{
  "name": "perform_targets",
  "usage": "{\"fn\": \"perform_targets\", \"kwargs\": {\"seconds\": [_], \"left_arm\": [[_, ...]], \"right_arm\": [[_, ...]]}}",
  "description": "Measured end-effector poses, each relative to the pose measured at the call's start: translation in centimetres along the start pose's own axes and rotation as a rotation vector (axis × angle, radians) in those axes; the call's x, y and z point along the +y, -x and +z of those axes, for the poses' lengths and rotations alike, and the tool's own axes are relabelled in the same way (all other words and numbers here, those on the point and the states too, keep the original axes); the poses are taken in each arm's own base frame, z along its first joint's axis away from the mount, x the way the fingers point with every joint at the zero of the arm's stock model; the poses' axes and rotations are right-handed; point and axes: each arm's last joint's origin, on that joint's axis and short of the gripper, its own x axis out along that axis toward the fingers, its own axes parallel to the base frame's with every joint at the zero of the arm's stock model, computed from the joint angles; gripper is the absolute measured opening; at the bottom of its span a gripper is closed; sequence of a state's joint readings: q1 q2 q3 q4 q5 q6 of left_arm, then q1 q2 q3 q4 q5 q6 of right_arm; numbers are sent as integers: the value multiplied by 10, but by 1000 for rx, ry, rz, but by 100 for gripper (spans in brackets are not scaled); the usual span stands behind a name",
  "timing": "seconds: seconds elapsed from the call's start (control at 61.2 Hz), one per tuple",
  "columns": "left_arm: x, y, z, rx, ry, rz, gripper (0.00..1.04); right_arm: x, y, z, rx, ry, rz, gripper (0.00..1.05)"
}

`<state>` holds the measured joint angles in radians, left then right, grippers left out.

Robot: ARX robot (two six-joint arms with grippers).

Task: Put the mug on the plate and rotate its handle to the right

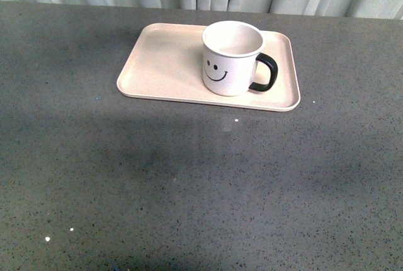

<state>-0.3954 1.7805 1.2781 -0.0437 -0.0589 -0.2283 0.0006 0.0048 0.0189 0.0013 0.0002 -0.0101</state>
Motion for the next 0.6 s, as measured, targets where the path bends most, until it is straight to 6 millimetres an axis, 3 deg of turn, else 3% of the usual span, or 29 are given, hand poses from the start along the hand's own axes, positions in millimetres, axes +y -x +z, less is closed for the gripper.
{"fn": "perform_targets", "kwargs": {"seconds": [0.049, 0.147, 0.212, 0.261, 0.392, 0.474, 0.605], "left_arm": [[13, 18, -5, -230, -32, 126, 82], [42, 64, -28, -497, -49, 218, 66], [69, 109, -59, -623, -58, 235, 50], [81, 128, -83, -633, -67, 245, 41], [94, 144, -131, -562, -78, 262, 18], [97, 151, -143, -556, -82, 256, 1], [100, 164, -154, -568, -89, 254, 1]], "right_arm": [[0, 0, 0, 0, 0, 2, 96], [0, 0, 0, 0, 0, 0, 95], [0, 0, 0, 0, 0, -1, 96], [0, 0, 0, 0, 0, -1, 95], [0, 0, 0, 0, 0, 1, 95], [0, 0, 0, 0, 0, 1, 95], [0, 0, 0, 0, 0, 0, 96]]}}
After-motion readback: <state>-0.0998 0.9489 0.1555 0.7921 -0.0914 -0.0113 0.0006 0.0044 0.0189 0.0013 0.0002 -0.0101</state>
